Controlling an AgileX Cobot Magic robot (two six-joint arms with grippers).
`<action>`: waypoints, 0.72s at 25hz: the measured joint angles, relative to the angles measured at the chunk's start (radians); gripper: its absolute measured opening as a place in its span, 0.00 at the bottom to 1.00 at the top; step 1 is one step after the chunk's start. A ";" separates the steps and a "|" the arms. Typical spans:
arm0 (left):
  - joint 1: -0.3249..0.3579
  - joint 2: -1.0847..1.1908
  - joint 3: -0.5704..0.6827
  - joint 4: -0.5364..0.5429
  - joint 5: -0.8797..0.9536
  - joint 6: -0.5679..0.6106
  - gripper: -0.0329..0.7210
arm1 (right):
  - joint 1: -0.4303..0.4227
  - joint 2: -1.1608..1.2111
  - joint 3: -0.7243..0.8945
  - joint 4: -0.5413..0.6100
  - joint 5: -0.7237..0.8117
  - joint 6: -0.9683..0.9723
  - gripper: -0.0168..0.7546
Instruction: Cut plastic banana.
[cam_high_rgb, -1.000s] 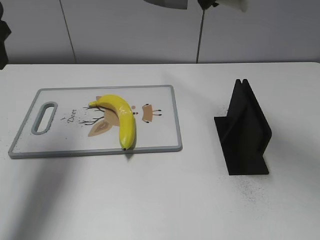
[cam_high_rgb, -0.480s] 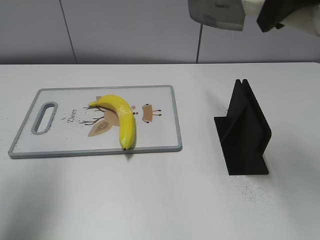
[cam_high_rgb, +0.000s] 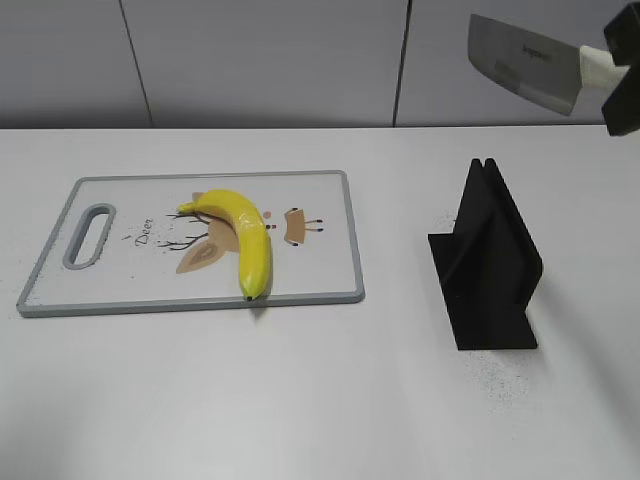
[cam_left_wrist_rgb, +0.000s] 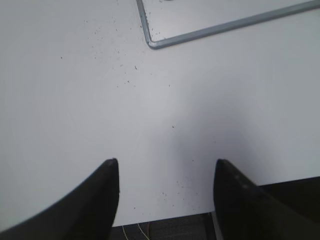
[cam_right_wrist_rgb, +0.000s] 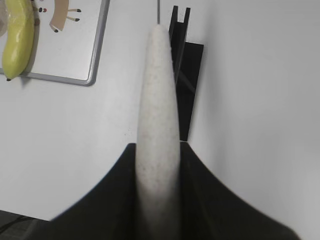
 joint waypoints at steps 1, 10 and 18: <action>0.000 -0.026 0.027 0.000 -0.004 0.000 0.81 | 0.000 -0.018 0.036 -0.003 -0.015 0.013 0.27; 0.000 -0.339 0.232 -0.001 -0.012 0.000 0.81 | 0.000 -0.093 0.258 -0.009 -0.111 0.073 0.27; 0.000 -0.640 0.327 -0.022 -0.014 0.000 0.81 | 0.000 -0.093 0.327 -0.016 -0.222 0.122 0.27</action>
